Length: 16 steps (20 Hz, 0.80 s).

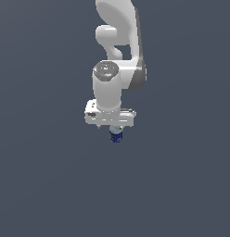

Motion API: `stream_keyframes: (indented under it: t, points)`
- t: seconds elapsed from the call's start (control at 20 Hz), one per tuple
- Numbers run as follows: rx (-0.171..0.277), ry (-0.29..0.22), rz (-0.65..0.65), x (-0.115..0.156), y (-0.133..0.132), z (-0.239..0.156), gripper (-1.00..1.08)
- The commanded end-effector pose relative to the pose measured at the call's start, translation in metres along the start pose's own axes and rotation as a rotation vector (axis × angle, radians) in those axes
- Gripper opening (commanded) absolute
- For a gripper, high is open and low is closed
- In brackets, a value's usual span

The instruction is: Pick up the object and move it to a goal position.

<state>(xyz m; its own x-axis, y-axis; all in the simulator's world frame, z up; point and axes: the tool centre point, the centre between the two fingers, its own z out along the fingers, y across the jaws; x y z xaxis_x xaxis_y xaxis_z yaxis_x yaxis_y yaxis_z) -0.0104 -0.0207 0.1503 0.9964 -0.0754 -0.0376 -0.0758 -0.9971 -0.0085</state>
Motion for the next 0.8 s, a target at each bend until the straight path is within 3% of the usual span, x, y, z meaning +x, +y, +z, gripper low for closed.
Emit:
stream_keyframes:
  t: [0.0, 0.75]
  points:
    - [0.001, 0.0, 0.0, 0.0, -0.001, 0.0, 1.0]
    - [-0.003, 0.016, 0.127, -0.013, -0.011, 0.012, 1.0]
